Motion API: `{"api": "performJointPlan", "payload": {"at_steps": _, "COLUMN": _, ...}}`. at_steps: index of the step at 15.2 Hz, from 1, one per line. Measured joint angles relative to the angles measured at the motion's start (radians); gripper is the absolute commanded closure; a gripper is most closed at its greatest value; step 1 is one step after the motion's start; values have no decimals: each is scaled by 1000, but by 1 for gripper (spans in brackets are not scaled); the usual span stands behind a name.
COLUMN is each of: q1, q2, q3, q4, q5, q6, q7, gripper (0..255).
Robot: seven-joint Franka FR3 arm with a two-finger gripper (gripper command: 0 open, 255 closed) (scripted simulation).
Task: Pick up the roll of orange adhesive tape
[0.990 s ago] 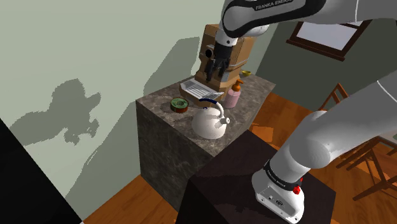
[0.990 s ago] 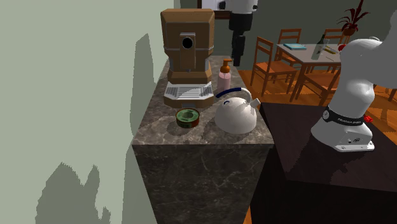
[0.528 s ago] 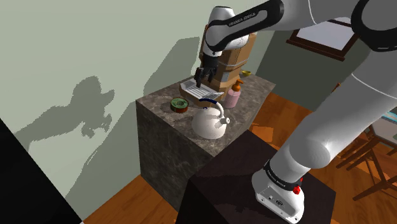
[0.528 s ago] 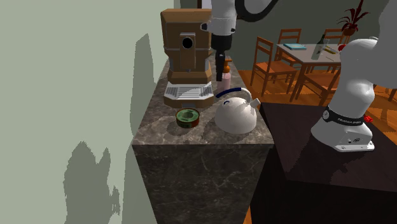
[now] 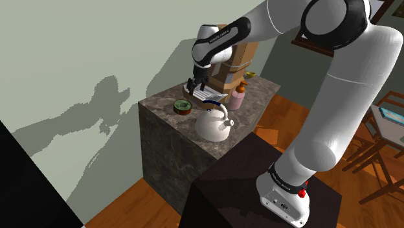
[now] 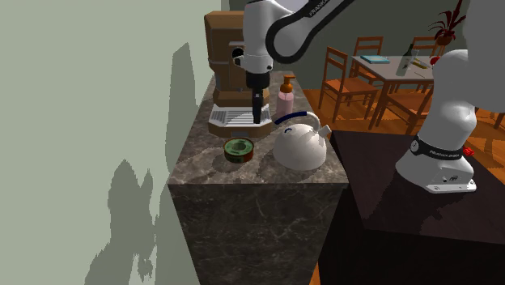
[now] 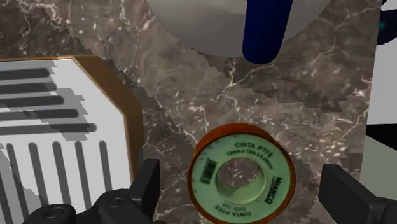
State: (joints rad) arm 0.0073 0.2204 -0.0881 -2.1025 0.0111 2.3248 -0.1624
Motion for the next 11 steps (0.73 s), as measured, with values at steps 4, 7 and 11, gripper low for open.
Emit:
{"api": "performJointPlan", "payload": {"at_steps": 4, "q1": -11, "q2": 163, "q3": 3, "q4": 110, "q5": 11, "q6": 52, "q7": -22, "gripper": 0}}
{"api": "performJointPlan", "payload": {"at_steps": 7, "q1": -16, "q2": 275, "q3": 8, "q4": 208, "q5": 15, "q6": 65, "q7": -30, "gripper": 0}}
{"api": "performJointPlan", "payload": {"at_steps": 11, "q1": -20, "q2": 346, "q3": 11, "q4": 257, "q5": 18, "q6": 87, "q7": -34, "gripper": 0}}
